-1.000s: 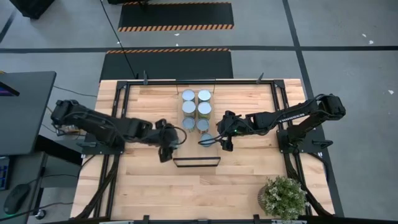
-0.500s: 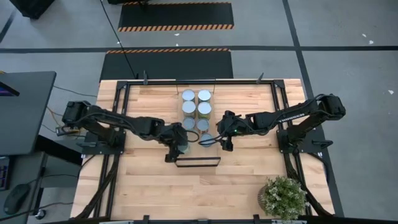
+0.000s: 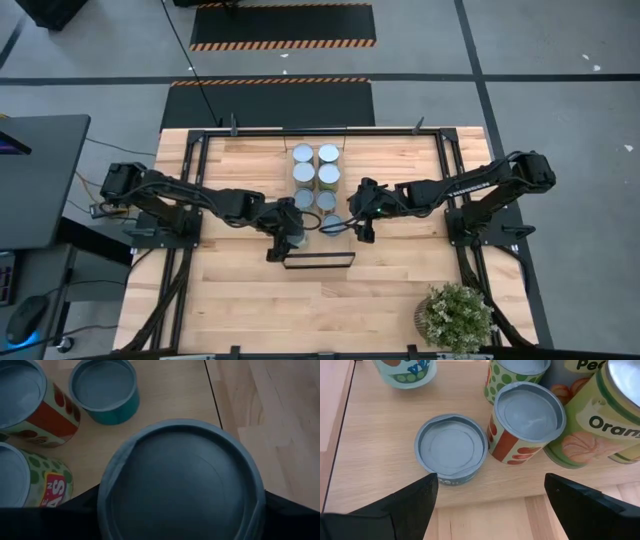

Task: Pick and place cans onto a shelf
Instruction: Put the canned mixed vegetables onto the shelf

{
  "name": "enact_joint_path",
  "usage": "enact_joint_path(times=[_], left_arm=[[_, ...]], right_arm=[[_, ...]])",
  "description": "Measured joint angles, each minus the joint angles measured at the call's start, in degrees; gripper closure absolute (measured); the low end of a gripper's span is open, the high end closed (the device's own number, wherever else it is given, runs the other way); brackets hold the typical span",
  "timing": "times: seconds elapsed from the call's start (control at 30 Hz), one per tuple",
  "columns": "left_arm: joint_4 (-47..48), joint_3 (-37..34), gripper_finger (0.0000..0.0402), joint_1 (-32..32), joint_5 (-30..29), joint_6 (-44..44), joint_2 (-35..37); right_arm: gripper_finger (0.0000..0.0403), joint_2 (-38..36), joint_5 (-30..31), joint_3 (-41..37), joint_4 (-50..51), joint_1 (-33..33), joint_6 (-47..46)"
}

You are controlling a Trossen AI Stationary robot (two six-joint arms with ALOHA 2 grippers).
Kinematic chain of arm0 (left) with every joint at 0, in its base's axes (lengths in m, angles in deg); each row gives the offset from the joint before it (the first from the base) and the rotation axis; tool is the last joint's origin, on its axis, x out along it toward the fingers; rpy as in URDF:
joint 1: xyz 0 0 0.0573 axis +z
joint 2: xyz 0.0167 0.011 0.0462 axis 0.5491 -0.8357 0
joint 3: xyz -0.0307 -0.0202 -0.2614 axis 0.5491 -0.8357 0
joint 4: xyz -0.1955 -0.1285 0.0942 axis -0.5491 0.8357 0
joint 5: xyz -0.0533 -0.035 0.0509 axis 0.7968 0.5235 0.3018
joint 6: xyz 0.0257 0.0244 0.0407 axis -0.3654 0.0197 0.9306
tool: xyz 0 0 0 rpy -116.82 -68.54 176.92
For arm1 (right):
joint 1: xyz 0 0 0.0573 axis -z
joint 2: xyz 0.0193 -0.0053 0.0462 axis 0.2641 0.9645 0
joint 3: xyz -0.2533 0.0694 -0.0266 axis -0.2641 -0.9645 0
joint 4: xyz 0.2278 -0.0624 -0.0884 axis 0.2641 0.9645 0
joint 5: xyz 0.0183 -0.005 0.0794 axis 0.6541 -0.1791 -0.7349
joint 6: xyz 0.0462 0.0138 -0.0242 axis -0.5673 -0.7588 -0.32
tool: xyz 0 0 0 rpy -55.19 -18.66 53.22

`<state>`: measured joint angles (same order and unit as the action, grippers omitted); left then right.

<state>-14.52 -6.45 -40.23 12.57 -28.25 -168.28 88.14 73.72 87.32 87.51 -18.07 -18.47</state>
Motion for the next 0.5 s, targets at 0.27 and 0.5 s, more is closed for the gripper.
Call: enact_joint_path(times=[0.27, 0.5], left_arm=[[0.0, 0.0, 0.0042, -0.04, 0.09, -0.62, -0.01], [0.79, -0.01, 0.0013, -0.03, -0.26, -0.58, 0.44]], right_arm=[[0.0029, 0.0, -0.02, 0.0, -0.19, 0.01, 0.0], [0.0029, 0.0, -0.02, 0.0, -0.19, 0.01, 0.0]])
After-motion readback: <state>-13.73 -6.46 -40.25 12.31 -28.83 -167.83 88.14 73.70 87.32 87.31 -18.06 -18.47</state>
